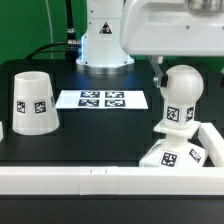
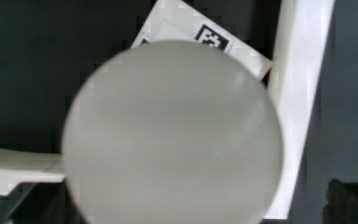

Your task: Assemble lamp

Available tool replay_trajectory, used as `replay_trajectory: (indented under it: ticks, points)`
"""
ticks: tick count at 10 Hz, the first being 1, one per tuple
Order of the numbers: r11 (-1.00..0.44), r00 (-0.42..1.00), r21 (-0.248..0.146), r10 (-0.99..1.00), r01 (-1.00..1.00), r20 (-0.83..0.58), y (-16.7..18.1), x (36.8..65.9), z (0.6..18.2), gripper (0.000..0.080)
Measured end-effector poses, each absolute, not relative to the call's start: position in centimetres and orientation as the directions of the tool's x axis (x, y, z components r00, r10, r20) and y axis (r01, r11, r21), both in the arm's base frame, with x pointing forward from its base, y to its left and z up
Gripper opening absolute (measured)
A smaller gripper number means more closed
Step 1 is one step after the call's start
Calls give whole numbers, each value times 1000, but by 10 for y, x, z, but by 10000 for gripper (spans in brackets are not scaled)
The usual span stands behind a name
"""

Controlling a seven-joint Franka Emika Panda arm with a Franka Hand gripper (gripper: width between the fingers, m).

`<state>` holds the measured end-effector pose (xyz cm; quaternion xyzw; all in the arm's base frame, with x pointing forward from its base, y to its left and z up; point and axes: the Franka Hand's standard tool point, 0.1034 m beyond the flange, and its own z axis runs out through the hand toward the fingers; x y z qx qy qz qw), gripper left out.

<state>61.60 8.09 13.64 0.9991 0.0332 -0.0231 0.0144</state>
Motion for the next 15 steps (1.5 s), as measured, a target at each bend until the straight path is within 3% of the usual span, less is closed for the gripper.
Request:
replay_trajectory:
  ticks: [2,4,10,12,15]
  points:
    - [-993,993,16,114,115,-43,63,598,163,699]
    - [-990,989,16,139,140,-47,32,580,174,699]
    - [-989,988,18,146,147,-48,24,576,172,699]
    - [-992,991,27,121,123,-60,-17,540,166,699]
    - [-993,991,25,114,116,-67,-16,538,164,699]
